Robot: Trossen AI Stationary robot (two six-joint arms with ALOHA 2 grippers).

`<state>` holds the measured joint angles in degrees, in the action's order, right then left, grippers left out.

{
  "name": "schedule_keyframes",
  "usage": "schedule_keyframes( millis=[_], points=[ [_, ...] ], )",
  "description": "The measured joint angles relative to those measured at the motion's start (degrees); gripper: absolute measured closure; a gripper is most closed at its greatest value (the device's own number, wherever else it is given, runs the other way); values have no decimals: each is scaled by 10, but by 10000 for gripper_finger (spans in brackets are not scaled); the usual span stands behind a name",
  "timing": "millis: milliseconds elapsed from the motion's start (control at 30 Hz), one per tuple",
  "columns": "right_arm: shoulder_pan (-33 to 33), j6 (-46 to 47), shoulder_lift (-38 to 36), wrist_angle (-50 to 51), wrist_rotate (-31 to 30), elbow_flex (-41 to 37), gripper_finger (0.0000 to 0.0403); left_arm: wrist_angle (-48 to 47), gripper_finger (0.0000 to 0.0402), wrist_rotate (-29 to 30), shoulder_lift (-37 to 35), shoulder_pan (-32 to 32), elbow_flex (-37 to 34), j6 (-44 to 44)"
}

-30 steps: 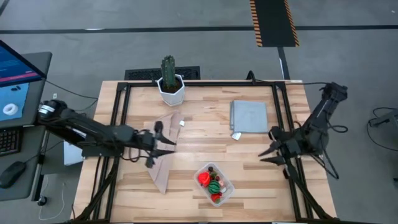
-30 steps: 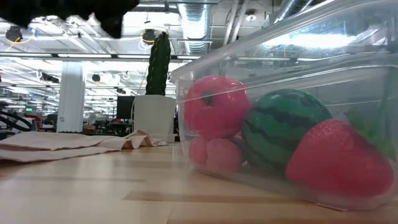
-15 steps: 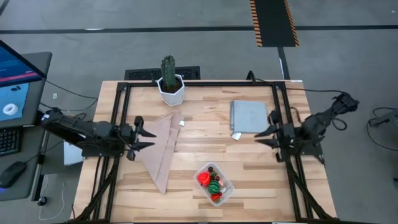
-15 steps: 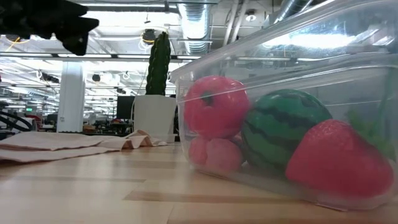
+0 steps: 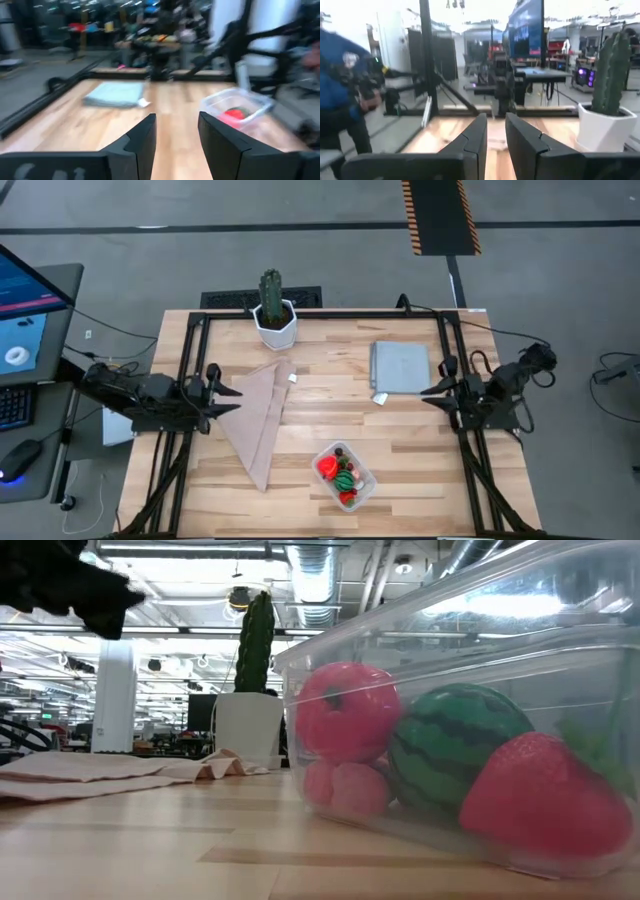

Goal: Pick and placing Produce into tupperware
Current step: Return to Home Position

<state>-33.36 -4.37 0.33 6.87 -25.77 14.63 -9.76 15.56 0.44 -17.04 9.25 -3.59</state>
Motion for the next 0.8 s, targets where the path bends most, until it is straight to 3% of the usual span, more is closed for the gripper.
schedule_keyframes(
  millis=[167,300,433,667,800],
  points=[
    [0,-2,-1,28,-4,11,310,-11,263,55,-2,0,3,18],
    [-4,16,-1,95,19,14,310,-19,263,47,-3,0,-6,35],
    [-4,24,-2,93,17,2,310,-8,263,47,-4,0,-24,62],
    [20,45,-1,51,-87,-56,310,48,263,105,-1,0,-57,95],
    [37,86,-2,40,-31,-88,310,50,263,85,-2,0,-57,115]
  ],
)
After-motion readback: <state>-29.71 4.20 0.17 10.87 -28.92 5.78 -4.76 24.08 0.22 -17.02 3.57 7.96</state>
